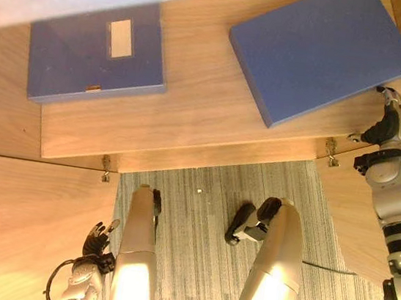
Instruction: Walk over to the cabinet, pick up the folder, carry it to the office cabinet, place the folder inside the office cabinet, then close the office cabinet door
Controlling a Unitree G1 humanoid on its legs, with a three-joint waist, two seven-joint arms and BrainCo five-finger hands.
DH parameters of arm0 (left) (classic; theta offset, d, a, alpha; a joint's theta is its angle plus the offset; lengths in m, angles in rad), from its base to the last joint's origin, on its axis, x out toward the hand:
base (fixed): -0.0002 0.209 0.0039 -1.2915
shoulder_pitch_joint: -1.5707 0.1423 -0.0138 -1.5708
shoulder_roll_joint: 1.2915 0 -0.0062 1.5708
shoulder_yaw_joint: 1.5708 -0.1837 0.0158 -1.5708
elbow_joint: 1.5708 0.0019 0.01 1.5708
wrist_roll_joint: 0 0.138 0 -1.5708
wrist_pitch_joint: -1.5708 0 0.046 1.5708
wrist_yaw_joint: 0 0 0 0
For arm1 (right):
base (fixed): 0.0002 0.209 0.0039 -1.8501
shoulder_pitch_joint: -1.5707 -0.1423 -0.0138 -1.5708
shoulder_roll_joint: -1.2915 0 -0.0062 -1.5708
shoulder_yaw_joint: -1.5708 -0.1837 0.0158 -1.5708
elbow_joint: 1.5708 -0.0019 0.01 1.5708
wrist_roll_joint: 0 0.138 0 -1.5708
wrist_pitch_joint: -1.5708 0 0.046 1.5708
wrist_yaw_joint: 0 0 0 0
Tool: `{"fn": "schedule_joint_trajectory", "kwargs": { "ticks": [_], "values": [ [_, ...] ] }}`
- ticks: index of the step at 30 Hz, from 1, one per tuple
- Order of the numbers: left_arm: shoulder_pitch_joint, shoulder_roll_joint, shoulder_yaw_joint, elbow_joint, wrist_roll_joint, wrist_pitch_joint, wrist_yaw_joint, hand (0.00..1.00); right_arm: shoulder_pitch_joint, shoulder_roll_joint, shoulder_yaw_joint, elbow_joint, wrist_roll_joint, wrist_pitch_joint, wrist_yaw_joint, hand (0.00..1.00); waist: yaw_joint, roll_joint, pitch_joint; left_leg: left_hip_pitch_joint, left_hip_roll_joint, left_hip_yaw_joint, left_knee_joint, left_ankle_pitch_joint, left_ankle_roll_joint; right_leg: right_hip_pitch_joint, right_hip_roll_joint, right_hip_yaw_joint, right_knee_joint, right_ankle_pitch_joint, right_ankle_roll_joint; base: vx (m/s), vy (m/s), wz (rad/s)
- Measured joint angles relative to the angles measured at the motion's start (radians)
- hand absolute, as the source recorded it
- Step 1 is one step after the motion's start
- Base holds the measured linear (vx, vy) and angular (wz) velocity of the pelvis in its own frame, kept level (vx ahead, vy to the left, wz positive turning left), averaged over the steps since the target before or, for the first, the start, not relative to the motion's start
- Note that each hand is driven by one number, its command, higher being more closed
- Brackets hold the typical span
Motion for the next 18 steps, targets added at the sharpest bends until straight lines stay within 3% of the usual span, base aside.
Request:
{"fn": "schedule_joint_trajectory", "kwargs": {
  "ticks": [7, 8, 9, 10, 12, 13, 14, 18],
  "values": [
    [-0.009, 0.003, 0.001, 0.0, -0.001, 0.0, -0.008, 0.0, -0.109, -0.029, 0.112, -0.018, 0.102, -0.005, 0.075, 0.0, 0.006, -0.001, -0.002, -0.019, 0.013, -0.035, -0.059, 0.046, 0.004, -0.01, -0.011, -0.071, 0.0, -0.002, -0.013, 0.0, -0.16, -0.03],
    [-0.005, 0.01, 0.001, -0.004, -0.001, 0.0, -0.014, 0.0, -0.113, -0.053, 0.135, -0.04, 0.125, -0.008, 0.109, 0.0, 0.008, -0.007, -0.006, -0.021, 0.02, -0.036, -0.047, 0.056, -0.011, 0.003, -0.012, -0.05, 0.036, -0.038, -0.043, 0.01, -0.227, 0.08],
    [-0.01, 0.01, 0.002, -0.005, -0.001, 0.0, -0.017, 0.0, -0.129, -0.063, 0.151, -0.051, 0.145, -0.02, 0.131, 0.0, 0.009, -0.005, -0.006, -0.03, 0.022, -0.052, -0.047, 0.072, -0.018, 0.0, -0.009, -0.069, 0.043, -0.043, -0.101, 0.01, -0.237, 0.08],
    [-0.012, 0.01, 0.002, -0.008, -0.001, 0.0, -0.019, 0.0, -0.139, -0.062, 0.152, -0.053, 0.162, -0.029, 0.145, 0.0, 0.014, -0.005, -0.006, -0.034, 0.024, -0.06, -0.054, 0.076, -0.018, 0.0, -0.007, -0.084, 0.037, -0.046, -0.105, -0.01, -0.26, -0.13],
    [-0.018, 0.007, 0.0, -0.013, -0.001, 0.001, -0.029, 0.0, -0.188, -0.065, 0.194, -0.092, 0.24, -0.051, 0.209, 0.0, 0.039, 0.003, -0.006, -0.054, 0.047, -0.082, -0.083, 0.085, -0.004, 0.0, -0.005, -0.13, 0.053, -0.059, -0.095, 0.0, -0.16, -0.15],
    [-0.016, 0.011, -0.004, -0.022, 0.0, 0.0, -0.037, 0.0, -0.209, -0.063, 0.245, -0.134, 0.278, -0.082, 0.263, 0.0, 0.05, -0.003, -0.009, -0.056, 0.045, -0.08, -0.07, 0.099, -0.001, 0.032, -0.007, -0.076, 0.09, -0.126, -0.131, 0.03, -0.209, 0.22],
    [-0.027, -0.001, -0.005, -0.022, 0.001, 0.0, -0.04, 0.0, -0.246, -0.042, 0.301, -0.165, 0.299, -0.118, 0.294, 0.0, 0.059, 0.011, -0.007, -0.068, 0.039, -0.095, -0.07, 0.117, -0.013, 0.026, -0.011, -0.086, 0.099, -0.125, -0.147, 0.03, -0.216, 0.28],
    [-0.041, -0.02, -0.012, -0.023, 0.003, 0.001, -0.056, 0.0, -0.299, 0.058, 0.4, -0.198, 0.359, -0.172, 0.392, 0.0, 0.108, 0.013, -0.007, -0.088, 0.035, -0.11, -0.087, 0.117, -0.013, 0.027, -0.015, -0.117, 0.088, -0.132, -0.148, 0.01, -0.144, 0.19]
  ]
}}
